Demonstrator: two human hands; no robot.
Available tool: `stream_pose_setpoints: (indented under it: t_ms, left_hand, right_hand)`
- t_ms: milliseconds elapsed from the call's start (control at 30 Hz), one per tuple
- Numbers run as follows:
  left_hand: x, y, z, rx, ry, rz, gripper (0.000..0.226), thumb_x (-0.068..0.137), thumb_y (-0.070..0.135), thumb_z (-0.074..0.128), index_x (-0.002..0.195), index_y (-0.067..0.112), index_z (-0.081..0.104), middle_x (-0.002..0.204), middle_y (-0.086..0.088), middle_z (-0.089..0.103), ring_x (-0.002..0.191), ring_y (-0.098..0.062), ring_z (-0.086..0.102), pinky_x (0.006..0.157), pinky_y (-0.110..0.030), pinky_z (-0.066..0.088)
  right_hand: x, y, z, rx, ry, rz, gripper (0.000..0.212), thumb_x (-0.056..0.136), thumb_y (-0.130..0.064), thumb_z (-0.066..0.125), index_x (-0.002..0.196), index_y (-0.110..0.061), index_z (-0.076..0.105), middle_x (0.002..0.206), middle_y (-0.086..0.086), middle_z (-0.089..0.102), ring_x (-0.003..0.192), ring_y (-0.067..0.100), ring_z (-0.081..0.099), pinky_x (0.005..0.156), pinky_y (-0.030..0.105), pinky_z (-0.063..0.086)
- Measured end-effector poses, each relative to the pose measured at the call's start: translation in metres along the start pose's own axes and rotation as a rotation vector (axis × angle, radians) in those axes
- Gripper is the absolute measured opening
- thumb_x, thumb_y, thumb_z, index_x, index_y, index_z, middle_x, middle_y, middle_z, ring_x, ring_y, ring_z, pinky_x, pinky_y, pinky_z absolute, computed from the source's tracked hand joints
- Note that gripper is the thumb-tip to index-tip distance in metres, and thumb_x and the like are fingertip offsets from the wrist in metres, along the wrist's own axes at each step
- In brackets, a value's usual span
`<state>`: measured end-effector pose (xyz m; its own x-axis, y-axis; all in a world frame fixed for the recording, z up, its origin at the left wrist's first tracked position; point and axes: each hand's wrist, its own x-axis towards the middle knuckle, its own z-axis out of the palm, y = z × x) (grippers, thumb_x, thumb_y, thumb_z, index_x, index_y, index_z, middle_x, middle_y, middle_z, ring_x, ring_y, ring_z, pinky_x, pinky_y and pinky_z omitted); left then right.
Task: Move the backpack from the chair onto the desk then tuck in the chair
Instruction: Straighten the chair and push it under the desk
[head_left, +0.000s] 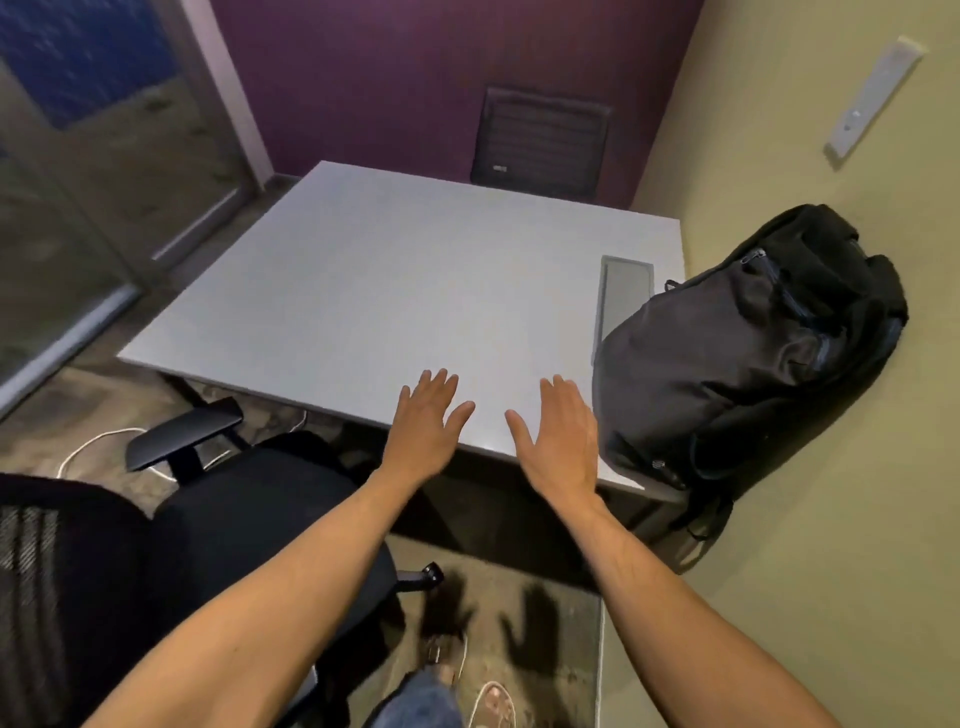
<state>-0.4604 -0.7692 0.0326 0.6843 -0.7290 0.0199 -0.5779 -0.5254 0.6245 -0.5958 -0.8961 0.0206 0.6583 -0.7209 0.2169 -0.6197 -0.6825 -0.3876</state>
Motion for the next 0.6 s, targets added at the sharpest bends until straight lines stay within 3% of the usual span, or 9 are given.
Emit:
stream_pose_setpoints:
  t_ms: [233, 500, 600]
  left_hand:
    - [-0.073, -0.063, -0.059, 0.074, 0.160, -0.148, 0.059, 0.101, 0.047, 0.035, 0.151, 0.015, 0.031, 0.162, -0.007, 0.025, 0.151, -0.021, 0.009, 0.123, -0.043, 0.004]
    - [-0.212, -0.159, -0.129, 0.053, 0.395, -0.366, 0.060, 0.100, 0.047, 0.042, 0.149, 0.013, 0.035, 0.160, -0.006, 0.028, 0.151, -0.016, 0.009, 0.121, -0.036, 0.000]
    - [-0.275, -0.194, -0.160, 0.088, 0.471, -0.440, 0.060, 0.099, 0.047, 0.043, 0.149, 0.014, 0.035, 0.160, -0.005, 0.028, 0.151, -0.015, 0.009, 0.122, -0.037, 0.000]
  right_hand:
    - [-0.030, -0.084, 0.026, 0.032, -0.124, -0.225, 0.073, 0.096, -0.066, 0.031, 0.150, -0.017, 0.032, 0.160, 0.007, 0.031, 0.149, 0.025, 0.023, 0.117, 0.039, 0.012]
    - [-0.105, -0.223, 0.055, 0.098, -0.169, -0.535, 0.069, 0.095, -0.061, 0.042, 0.140, -0.009, 0.047, 0.146, 0.013, 0.050, 0.138, 0.030, 0.042, 0.111, 0.044, 0.035]
    - [-0.152, -0.285, 0.065, 0.159, -0.211, -0.654, 0.068, 0.096, -0.057, 0.045, 0.139, -0.005, 0.048, 0.144, 0.017, 0.051, 0.137, 0.031, 0.043, 0.109, 0.046, 0.038]
